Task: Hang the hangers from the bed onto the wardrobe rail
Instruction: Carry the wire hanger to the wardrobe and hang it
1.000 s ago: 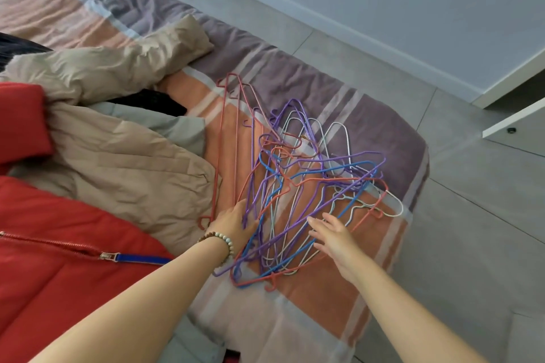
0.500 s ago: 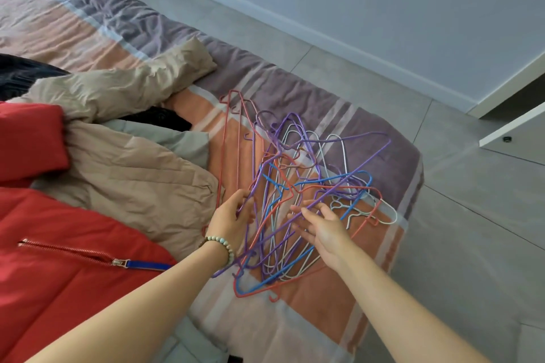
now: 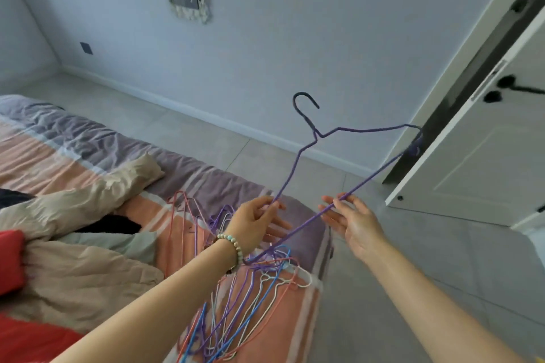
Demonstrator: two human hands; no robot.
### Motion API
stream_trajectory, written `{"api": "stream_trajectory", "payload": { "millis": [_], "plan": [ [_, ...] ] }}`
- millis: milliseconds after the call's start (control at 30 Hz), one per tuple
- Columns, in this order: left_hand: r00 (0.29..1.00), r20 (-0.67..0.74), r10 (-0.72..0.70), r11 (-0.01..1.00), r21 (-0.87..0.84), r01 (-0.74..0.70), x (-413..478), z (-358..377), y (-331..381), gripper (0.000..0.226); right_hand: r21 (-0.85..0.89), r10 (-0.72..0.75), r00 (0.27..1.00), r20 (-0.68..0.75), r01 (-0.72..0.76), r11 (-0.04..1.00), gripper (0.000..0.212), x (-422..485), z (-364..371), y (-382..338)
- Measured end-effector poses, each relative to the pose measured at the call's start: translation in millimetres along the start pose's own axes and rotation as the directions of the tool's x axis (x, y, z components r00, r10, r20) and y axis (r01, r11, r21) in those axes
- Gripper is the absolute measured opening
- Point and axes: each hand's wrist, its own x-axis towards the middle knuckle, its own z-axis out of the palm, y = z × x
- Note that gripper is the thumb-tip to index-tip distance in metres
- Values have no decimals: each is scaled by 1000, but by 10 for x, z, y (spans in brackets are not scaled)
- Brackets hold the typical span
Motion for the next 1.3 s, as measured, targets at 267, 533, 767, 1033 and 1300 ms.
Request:
{"api": "stream_trajectory", "payload": {
  "millis": [267,533,767,1033,1300],
  "plan": [
    [940,255,227,965,68,-252,-47,1242,1909,22,-394,-246,961,-129,178,902,11,-890,-834,-2016],
    [754,523,398,806,194,-560,-644,2384,3355,26,-684,-530,844,-77,342,644,21,-2377,-1418,-3461],
    [452,820,353,701,88,-708,-1535,3436,4225,27,-637,-744,661,-102,531,559,26,-3642,-1978,-4113],
    [206,942,265,700,-41,-713,-2662,4581,4700,32,-618,-845,484,-228,598,510,21,-5025,-3004,-4417],
    [103,948,302,829,-208,-519,-3560,5795,4810,35,-551,-870,329,-368,676,489,19,-6162,-4205,-4651]
  ]
}}
